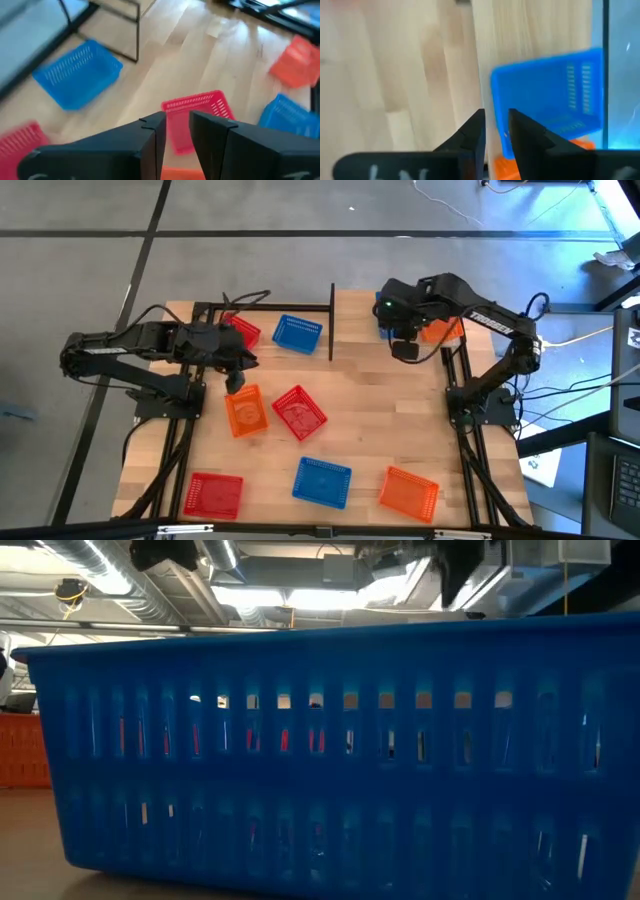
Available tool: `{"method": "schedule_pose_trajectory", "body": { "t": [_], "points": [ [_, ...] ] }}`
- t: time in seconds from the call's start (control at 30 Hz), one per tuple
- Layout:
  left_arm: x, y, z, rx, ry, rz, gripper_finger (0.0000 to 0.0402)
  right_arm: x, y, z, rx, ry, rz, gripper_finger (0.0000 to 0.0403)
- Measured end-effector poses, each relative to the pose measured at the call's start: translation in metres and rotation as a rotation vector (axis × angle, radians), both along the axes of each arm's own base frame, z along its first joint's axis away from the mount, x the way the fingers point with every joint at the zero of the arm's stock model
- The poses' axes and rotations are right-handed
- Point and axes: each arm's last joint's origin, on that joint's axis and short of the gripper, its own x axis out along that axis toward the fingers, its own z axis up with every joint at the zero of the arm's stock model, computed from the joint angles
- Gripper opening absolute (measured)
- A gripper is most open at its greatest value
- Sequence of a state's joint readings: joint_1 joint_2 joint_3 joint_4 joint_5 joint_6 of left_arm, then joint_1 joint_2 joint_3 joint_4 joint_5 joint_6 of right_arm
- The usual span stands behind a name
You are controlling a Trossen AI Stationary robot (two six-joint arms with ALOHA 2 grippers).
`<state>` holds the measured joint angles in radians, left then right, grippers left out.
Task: Stack baskets on shelf by color
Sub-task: Put the middle red bin on the shelf
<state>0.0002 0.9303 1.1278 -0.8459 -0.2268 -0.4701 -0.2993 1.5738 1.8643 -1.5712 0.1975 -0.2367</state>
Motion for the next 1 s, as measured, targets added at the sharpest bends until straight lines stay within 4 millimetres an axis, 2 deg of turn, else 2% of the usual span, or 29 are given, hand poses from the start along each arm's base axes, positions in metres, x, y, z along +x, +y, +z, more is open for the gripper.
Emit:
{"method": "schedule_pose_trajectory", "body": {
  "t": [0.23,0.53,0.73,1.0],
  "points": [
    [0.036,-0.002,-0.027,-0.260,0.112,0.152,0.0077,-0.004,0.028,0.048,0.054,-0.227,0.106,0.0083],
    [0.082,-0.002,-0.073,-0.399,0.321,0.240,0.0077,-0.021,0.053,0.092,0.031,-0.422,0.214,0.0083],
    [0.109,-0.003,-0.111,-0.418,0.479,0.245,0.0077,-0.029,0.064,0.106,0.026,-0.484,0.267,0.0083],
    [0.129,-0.003,-0.145,-0.372,0.586,0.235,0.0077,-0.029,0.070,0.106,0.010,-0.472,0.330,0.0083]
  ]
}}
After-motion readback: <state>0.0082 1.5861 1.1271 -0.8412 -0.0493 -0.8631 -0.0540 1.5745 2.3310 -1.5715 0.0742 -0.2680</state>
